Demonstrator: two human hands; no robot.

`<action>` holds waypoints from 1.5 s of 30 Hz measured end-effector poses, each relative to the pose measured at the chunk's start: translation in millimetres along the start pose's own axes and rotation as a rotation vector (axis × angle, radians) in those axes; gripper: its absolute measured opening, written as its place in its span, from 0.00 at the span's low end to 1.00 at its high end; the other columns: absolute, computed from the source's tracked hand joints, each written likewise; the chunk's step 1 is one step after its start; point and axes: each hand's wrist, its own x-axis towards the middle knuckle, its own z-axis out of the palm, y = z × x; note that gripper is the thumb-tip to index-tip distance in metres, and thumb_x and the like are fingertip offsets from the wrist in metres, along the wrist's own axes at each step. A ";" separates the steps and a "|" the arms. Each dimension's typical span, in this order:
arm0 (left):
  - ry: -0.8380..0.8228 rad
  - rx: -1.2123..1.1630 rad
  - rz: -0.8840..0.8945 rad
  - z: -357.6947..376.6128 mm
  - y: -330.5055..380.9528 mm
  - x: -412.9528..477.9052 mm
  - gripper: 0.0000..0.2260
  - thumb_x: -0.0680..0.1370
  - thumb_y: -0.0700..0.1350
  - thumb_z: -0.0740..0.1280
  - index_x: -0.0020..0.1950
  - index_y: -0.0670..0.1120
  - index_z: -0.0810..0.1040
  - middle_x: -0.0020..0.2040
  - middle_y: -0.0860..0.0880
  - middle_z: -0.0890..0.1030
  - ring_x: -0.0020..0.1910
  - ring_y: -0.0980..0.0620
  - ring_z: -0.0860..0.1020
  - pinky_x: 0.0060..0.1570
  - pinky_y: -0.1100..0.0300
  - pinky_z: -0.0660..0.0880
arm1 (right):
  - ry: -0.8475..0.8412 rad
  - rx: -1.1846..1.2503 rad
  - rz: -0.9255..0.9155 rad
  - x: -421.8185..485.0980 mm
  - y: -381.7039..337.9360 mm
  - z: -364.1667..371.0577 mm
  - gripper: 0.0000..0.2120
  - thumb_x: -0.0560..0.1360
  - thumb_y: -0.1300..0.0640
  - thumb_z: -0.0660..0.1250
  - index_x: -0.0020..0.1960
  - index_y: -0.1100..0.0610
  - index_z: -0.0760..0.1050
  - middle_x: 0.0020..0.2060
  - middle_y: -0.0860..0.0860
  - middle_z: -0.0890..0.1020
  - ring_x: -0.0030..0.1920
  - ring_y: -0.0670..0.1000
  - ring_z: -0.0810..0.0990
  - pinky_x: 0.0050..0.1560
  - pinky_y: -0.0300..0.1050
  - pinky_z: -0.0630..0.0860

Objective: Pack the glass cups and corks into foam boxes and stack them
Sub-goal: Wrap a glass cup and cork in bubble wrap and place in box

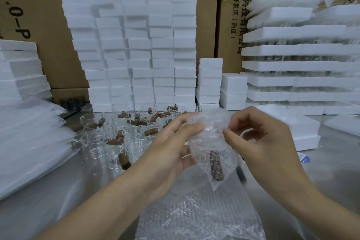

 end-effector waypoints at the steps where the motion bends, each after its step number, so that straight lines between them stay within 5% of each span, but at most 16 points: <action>1: 0.002 0.006 0.006 -0.8 0.0 0.3 0.19 0.75 0.54 0.76 0.65 0.55 0.84 0.64 0.44 0.86 0.59 0.44 0.86 0.58 0.53 0.83 | -0.026 -0.003 -0.005 -0.6 1.4 0.3 0.07 0.71 0.60 0.77 0.39 0.52 0.81 0.37 0.47 0.84 0.40 0.50 0.82 0.41 0.42 0.77; 7: 0.000 0.082 0.002 -2.1 -0.8 0.3 0.16 0.77 0.55 0.73 0.64 0.57 0.85 0.61 0.46 0.87 0.55 0.49 0.86 0.52 0.58 0.82 | -0.160 -0.006 -0.001 -1.6 4.0 0.7 0.09 0.78 0.63 0.74 0.47 0.50 0.86 0.41 0.44 0.87 0.42 0.46 0.84 0.41 0.36 0.76; 12: 0.018 0.156 -0.013 -0.6 -1.4 -1.4 0.14 0.80 0.58 0.70 0.64 0.60 0.84 0.63 0.49 0.87 0.61 0.50 0.85 0.52 0.60 0.82 | -0.468 -0.091 -0.008 4.6 5.2 -8.3 0.11 0.83 0.66 0.65 0.51 0.59 0.87 0.33 0.52 0.82 0.28 0.41 0.70 0.34 0.37 0.66; 14: 0.062 0.167 -0.017 -1.8 -2.8 0.4 0.13 0.82 0.57 0.67 0.64 0.59 0.84 0.63 0.50 0.87 0.63 0.49 0.85 0.53 0.57 0.83 | -0.402 -0.037 0.023 5.7 2.5 -8.5 0.10 0.81 0.66 0.70 0.51 0.55 0.88 0.40 0.46 0.87 0.34 0.40 0.80 0.36 0.39 0.76; 17: 0.123 0.105 -0.050 0.0 -1.6 0.9 0.15 0.87 0.55 0.63 0.69 0.54 0.82 0.65 0.48 0.86 0.66 0.45 0.83 0.69 0.41 0.78 | -0.185 -0.041 0.041 6.1 1.9 -7.8 0.11 0.73 0.58 0.79 0.53 0.48 0.83 0.50 0.43 0.86 0.47 0.49 0.85 0.41 0.53 0.82; 20: 0.113 0.055 -0.080 9.1 2.8 -1.6 0.16 0.87 0.54 0.61 0.71 0.51 0.81 0.64 0.47 0.86 0.66 0.45 0.84 0.73 0.39 0.74 | -0.167 -0.078 0.001 5.7 2.8 -8.5 0.19 0.69 0.50 0.80 0.58 0.43 0.80 0.54 0.41 0.83 0.52 0.50 0.84 0.41 0.47 0.84; 22: 0.105 0.051 -0.083 17.2 4.8 0.4 0.15 0.87 0.50 0.60 0.67 0.49 0.82 0.59 0.47 0.88 0.64 0.44 0.84 0.69 0.44 0.77 | -0.140 -0.099 -0.049 3.4 5.0 -6.4 0.13 0.69 0.51 0.79 0.53 0.45 0.82 0.48 0.41 0.85 0.50 0.48 0.84 0.43 0.46 0.82; 25: 0.113 0.163 -0.054 19.8 4.1 13.6 0.15 0.88 0.42 0.55 0.55 0.50 0.82 0.42 0.55 0.88 0.47 0.54 0.85 0.46 0.61 0.77 | -0.066 -0.166 -0.140 -0.3 6.8 -3.1 0.07 0.71 0.56 0.79 0.45 0.49 0.83 0.41 0.42 0.85 0.45 0.49 0.84 0.41 0.45 0.79; 27: 0.163 0.215 -0.066 20.8 4.0 18.9 0.16 0.89 0.42 0.53 0.54 0.51 0.80 0.43 0.55 0.85 0.40 0.59 0.83 0.40 0.63 0.75 | -0.035 -0.200 -0.183 -2.1 6.5 -2.0 0.08 0.72 0.58 0.81 0.43 0.50 0.82 0.39 0.43 0.84 0.42 0.50 0.83 0.41 0.44 0.78; 32: 0.256 0.225 -0.067 19.8 1.5 19.6 0.18 0.89 0.45 0.52 0.55 0.51 0.82 0.55 0.45 0.84 0.50 0.49 0.82 0.52 0.55 0.76 | -0.061 -0.124 -0.168 -5.4 5.1 1.6 0.06 0.72 0.55 0.80 0.41 0.49 0.84 0.37 0.44 0.85 0.39 0.51 0.83 0.39 0.42 0.77; 35: 0.242 0.209 -0.072 13.3 -3.1 10.9 0.19 0.89 0.53 0.55 0.55 0.54 0.86 0.56 0.44 0.88 0.48 0.49 0.88 0.44 0.58 0.82 | -0.116 -0.077 -0.087 -6.5 7.8 2.4 0.04 0.73 0.56 0.79 0.45 0.48 0.87 0.38 0.41 0.86 0.36 0.51 0.83 0.38 0.43 0.77; 37: 0.174 0.156 -0.115 10.5 -3.5 -1.4 0.17 0.86 0.61 0.58 0.59 0.60 0.87 0.57 0.48 0.89 0.54 0.49 0.89 0.48 0.54 0.85 | -0.133 -0.079 -0.050 -6.4 8.4 1.5 0.07 0.75 0.56 0.78 0.50 0.46 0.89 0.39 0.37 0.87 0.36 0.49 0.83 0.37 0.39 0.77; 41: 0.112 0.085 -0.151 2.7 -1.6 -5.6 0.23 0.86 0.66 0.57 0.72 0.57 0.80 0.63 0.46 0.87 0.62 0.46 0.86 0.57 0.49 0.84 | -0.235 -0.082 -0.013 -4.3 5.3 -1.6 0.11 0.77 0.52 0.75 0.58 0.40 0.87 0.47 0.41 0.87 0.39 0.48 0.83 0.40 0.36 0.78; 45: 0.152 0.090 0.003 -0.2 -2.0 -0.2 0.20 0.86 0.62 0.58 0.74 0.56 0.77 0.68 0.47 0.85 0.66 0.45 0.84 0.71 0.42 0.75 | -0.232 0.185 0.294 1.5 4.7 0.1 0.14 0.76 0.58 0.78 0.58 0.45 0.83 0.53 0.47 0.85 0.44 0.48 0.86 0.43 0.46 0.85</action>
